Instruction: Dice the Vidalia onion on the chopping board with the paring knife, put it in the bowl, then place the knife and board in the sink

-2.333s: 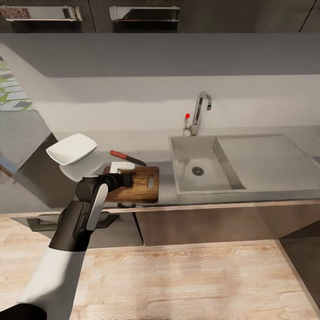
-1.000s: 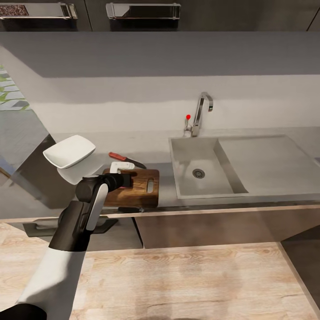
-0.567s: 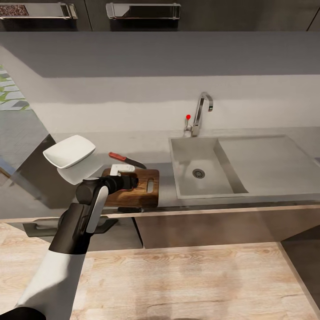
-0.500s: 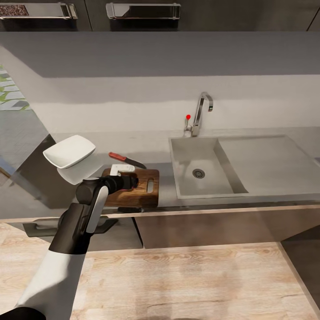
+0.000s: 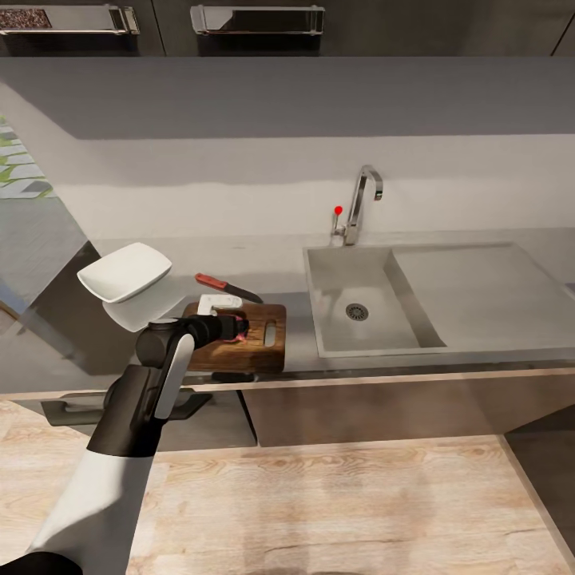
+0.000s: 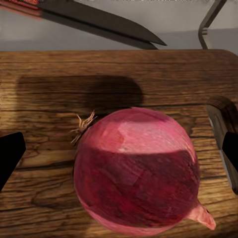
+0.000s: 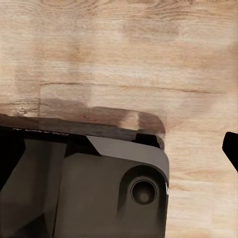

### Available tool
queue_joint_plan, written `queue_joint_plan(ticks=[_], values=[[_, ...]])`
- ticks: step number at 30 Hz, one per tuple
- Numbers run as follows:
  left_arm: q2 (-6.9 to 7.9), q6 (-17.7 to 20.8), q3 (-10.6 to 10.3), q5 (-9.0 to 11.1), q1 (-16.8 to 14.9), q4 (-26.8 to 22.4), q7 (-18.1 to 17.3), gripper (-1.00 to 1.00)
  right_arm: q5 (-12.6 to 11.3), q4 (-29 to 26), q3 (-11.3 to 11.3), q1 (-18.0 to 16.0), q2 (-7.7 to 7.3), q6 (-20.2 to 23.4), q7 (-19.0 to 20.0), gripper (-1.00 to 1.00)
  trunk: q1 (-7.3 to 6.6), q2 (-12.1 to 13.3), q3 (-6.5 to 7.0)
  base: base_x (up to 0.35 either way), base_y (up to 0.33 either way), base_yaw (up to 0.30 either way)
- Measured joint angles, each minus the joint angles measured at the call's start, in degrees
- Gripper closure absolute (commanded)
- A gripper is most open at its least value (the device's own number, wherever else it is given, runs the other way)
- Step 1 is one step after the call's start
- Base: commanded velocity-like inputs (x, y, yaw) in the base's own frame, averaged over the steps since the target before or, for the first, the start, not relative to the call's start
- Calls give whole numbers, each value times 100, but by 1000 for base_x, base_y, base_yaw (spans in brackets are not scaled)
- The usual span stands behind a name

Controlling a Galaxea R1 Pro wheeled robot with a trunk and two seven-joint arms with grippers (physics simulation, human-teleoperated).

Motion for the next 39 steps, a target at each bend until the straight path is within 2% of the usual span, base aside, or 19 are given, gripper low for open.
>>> queue_joint_plan(ticks=[7, 26, 39], values=[[0, 0, 7, 0, 0, -16, 0, -100, -2, 0, 0, 0, 11, 0, 0, -100, 0, 0, 9, 0, 0, 0], [-9, 0, 11, 1, 0, -113, 0, -100, -2, 0, 0, 0, 30, 0, 0, -100, 0, 0, 179, -4, 0, 0], [-10, 2, 18, -2, 0, -127, 0, -100, -1, 0, 2, 0, 26, 0, 0, -100, 3, 1, 299, -313, 0, 0]])
